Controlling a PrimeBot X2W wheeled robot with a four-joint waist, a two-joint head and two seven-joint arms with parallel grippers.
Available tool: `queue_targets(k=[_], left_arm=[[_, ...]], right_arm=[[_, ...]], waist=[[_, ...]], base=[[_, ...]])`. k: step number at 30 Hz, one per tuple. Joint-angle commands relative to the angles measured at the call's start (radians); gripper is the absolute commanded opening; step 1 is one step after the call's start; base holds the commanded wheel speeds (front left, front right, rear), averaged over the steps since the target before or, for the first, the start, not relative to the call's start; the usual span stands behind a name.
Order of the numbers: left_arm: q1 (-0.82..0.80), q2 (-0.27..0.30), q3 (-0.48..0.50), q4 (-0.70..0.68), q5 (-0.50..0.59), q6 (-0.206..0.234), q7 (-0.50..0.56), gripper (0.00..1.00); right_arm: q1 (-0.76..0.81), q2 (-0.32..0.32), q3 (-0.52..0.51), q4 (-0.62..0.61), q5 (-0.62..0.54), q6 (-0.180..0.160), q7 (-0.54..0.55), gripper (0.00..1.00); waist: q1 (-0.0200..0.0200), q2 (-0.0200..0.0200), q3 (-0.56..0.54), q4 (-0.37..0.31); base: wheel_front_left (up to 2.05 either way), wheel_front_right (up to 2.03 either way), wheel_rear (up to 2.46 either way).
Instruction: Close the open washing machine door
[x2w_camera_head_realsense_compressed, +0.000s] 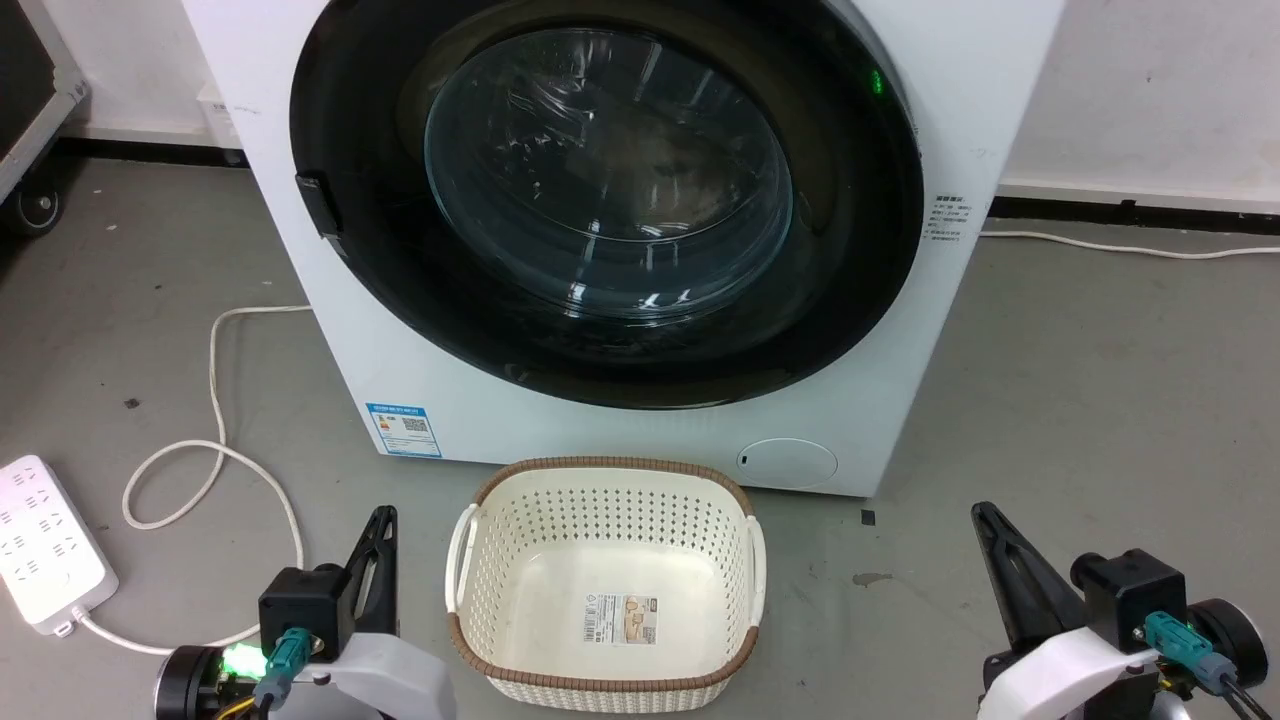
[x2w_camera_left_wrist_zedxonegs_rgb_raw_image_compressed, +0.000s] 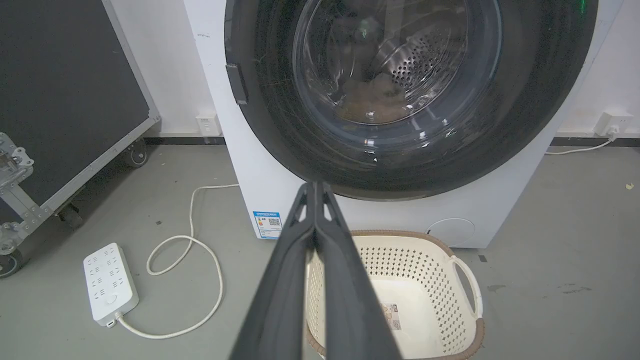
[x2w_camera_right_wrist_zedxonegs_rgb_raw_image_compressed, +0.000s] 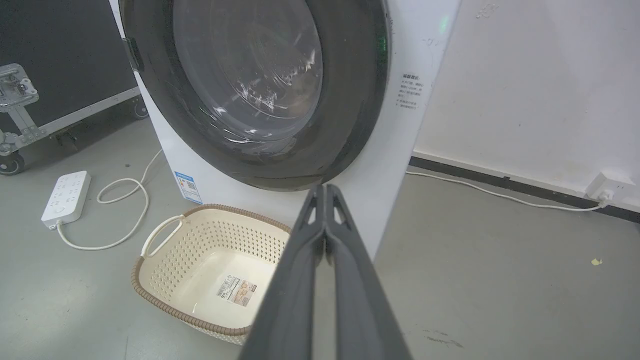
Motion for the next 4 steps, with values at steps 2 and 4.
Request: queue_targets(k=[2, 4], left_arm=[[-0.015, 0.000, 0.001, -0.004, 0.003, 0.003, 0.000, 0.00], [-0.015, 0.000, 0.001, -0.004, 0.003, 0.003, 0.000, 0.00]], right_arm=[[-0.014, 0.005, 0.000, -0.005, -0.007, -0.001, 0.000, 0.00], [-0.014, 0.005, 0.000, -0.005, -0.007, -0.001, 0.000, 0.00]], waist=[[0.0000, -0.0001, 0.000, 0.000], [0.0000, -0.0001, 0.000, 0.000]], base=[[0.00, 0.00, 0.00], [0.00, 0.00, 0.00]])
